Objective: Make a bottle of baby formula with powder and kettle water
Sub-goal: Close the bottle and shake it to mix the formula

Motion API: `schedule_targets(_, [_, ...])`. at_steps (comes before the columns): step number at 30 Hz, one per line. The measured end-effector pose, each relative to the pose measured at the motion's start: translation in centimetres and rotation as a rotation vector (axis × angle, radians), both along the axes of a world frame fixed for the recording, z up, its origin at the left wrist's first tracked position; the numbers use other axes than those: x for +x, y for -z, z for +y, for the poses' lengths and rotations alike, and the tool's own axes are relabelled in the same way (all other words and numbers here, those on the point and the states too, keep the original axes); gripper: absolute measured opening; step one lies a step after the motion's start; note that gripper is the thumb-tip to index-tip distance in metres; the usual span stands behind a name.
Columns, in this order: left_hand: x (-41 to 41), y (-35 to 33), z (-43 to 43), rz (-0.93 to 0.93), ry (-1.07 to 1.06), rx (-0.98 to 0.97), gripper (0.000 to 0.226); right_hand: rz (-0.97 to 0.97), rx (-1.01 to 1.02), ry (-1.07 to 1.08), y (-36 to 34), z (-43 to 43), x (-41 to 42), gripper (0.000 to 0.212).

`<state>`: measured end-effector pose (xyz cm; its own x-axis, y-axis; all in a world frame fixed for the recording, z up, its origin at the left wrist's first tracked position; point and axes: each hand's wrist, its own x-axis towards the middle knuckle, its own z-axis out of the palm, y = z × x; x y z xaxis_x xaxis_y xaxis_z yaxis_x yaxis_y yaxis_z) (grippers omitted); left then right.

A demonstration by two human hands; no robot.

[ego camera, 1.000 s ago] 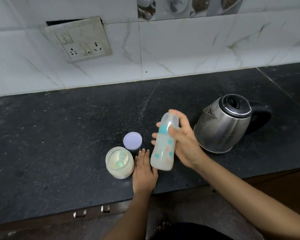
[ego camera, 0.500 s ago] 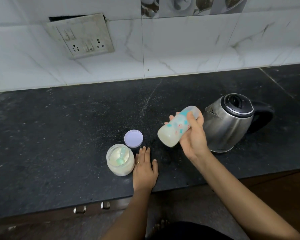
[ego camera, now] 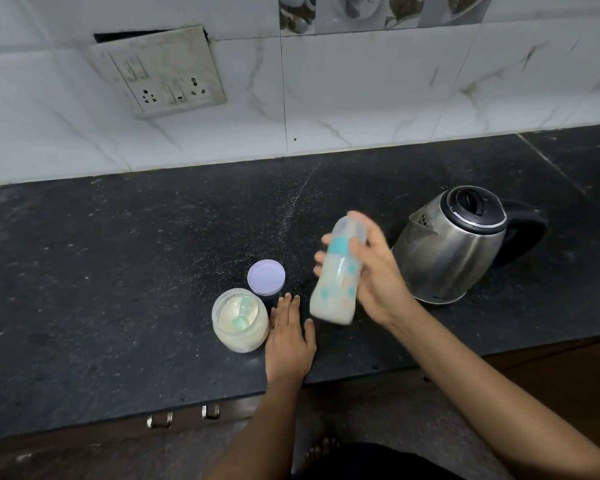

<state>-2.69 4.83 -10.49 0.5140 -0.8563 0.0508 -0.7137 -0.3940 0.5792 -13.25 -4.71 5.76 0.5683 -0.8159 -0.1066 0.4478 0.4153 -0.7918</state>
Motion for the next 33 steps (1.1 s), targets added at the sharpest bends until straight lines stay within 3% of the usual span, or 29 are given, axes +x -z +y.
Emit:
schedule_targets(2, [-0.2, -0.6, 0.1, 0.004, -0.005, -0.018, 0.053, -0.113, 0.265, 0.229, 0.1, -1.1, 0.6, 0.045])
schedule_targets(5, [-0.2, -0.5, 0.2, 0.008, 0.02, -0.013, 0.054, -0.087, 0.396, 0.043, 0.2, -0.6, 0.4, 0.062])
schedule_targets(7, [0.0, -0.3, 0.1, 0.018, 0.02, -0.003, 0.053, -0.071, 0.369, -0.023, -0.3, -0.4, 0.3, 0.052])
schedule_targets(9, [-0.1, -0.3, 0.0, 0.016, 0.015, 0.004, 0.053, -0.161, 0.446, 0.088, -0.4, -1.0, 0.4, 0.036])
schedule_targets(11, [-0.1, -0.3, 0.1, 0.013, 0.027, 0.015, 0.053, -0.211, 0.571, 0.151, -0.5, -1.3, 0.5, 0.035])
schedule_targets(13, [0.0, -0.3, 0.1, 0.015, 0.03, 0.012, 0.051, -0.234, 0.659, 0.012, -0.7, -0.9, 0.4, 0.039])
schedule_targets(15, [-0.1, -0.3, 0.1, 0.02, 0.027, 0.013, 0.049, -0.201, 0.627, -0.067, -1.1, -0.5, 0.4, 0.042])
schedule_targets(19, [-0.1, -0.4, 0.1, 0.016, 0.022, 0.016, 0.05, -0.21, 0.667, 0.107, -1.5, -1.2, 1.0, 0.038])
schedule_targets(22, [-0.1, -0.4, 0.1, 0.029, 0.025, 0.017, 0.049, -0.131, 0.566, -0.179, -1.6, -0.9, 0.8, 0.038])
schedule_targets(24, [-0.1, -0.4, 0.1, 0.023, 0.023, 0.017, 0.049, -0.064, 0.439, -0.222, -1.9, -0.8, 1.0, 0.038])
schedule_targets(27, [-0.1, -0.3, 0.0, 0.018, 0.015, 0.01, 0.05, -0.101, 0.581, -0.119, -1.5, -1.3, 1.3, 0.037])
schedule_targets(31, [-0.1, -0.3, 0.1, 0.03, 0.028, 0.017, 0.05, -0.09, 0.64, -0.25, -1.3, -0.9, 1.4, 0.053])
schedule_targets(33, [-0.1, -0.3, 0.0, 0.028, 0.03, 0.019, 0.05, -0.136, 0.73, -0.118, -0.8, -1.3, 1.6, 0.057])
